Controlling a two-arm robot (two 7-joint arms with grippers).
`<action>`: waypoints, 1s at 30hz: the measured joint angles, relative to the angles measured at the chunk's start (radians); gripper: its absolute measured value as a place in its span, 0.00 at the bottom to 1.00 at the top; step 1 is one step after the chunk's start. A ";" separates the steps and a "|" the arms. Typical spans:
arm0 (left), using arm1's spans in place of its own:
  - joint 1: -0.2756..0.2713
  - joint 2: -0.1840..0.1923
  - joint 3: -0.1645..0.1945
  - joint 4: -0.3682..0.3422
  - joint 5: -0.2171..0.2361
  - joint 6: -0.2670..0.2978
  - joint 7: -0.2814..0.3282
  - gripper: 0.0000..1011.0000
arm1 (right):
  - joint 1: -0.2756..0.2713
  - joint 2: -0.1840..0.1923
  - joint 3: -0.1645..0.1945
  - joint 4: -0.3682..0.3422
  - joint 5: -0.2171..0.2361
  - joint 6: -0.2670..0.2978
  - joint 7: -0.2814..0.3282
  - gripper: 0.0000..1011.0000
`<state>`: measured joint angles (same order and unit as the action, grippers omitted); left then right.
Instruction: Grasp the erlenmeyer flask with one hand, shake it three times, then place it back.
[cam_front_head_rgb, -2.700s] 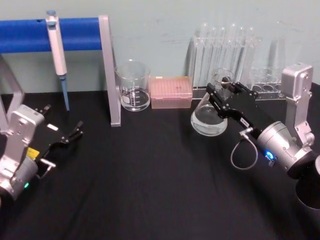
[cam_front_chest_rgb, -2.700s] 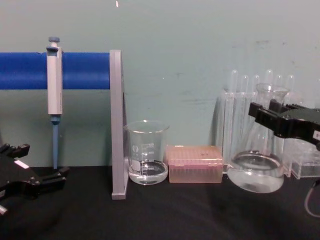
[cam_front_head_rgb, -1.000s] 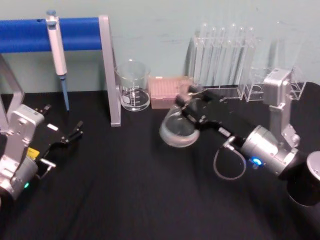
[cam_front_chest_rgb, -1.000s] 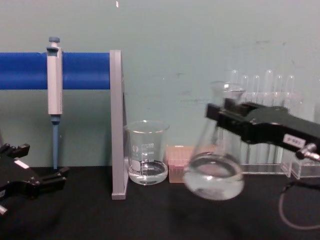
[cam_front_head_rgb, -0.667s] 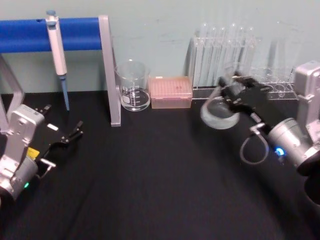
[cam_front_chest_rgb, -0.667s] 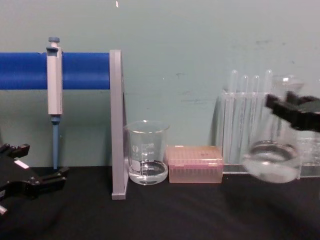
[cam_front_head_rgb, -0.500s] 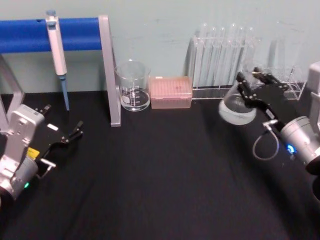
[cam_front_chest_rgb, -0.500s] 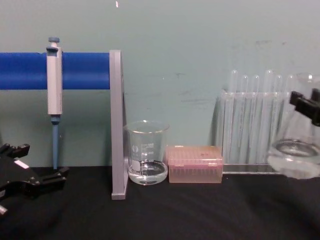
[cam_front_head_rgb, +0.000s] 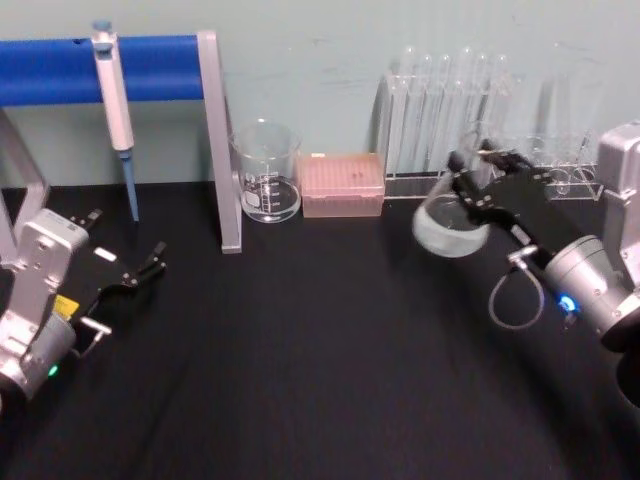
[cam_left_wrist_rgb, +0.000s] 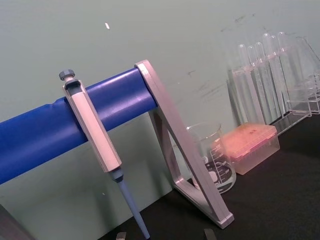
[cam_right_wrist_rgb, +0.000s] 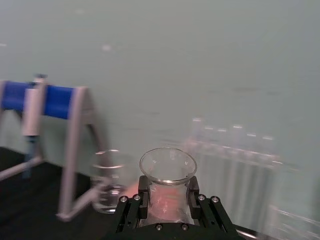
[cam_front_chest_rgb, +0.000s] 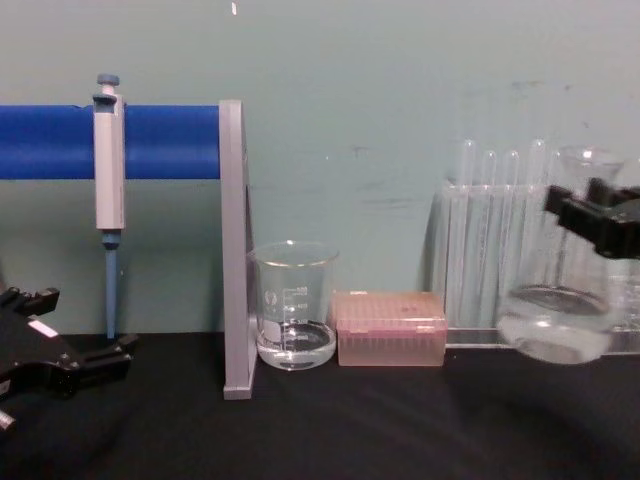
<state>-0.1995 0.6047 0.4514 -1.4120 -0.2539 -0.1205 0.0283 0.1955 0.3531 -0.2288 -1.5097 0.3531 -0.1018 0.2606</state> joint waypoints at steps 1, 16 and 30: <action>0.000 0.000 0.000 0.000 0.000 0.000 0.000 0.99 | 0.003 -0.001 -0.008 0.000 0.005 0.000 0.027 0.45; 0.000 0.000 0.000 0.000 0.000 0.000 0.000 0.99 | 0.056 0.014 -0.154 0.004 0.083 0.002 0.308 0.45; 0.000 0.000 0.000 0.000 0.000 0.000 0.000 0.99 | 0.081 0.027 -0.199 0.017 0.114 -0.005 0.326 0.44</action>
<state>-0.1995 0.6047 0.4514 -1.4120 -0.2539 -0.1205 0.0283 0.2763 0.3804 -0.4275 -1.4931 0.4675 -0.1065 0.5871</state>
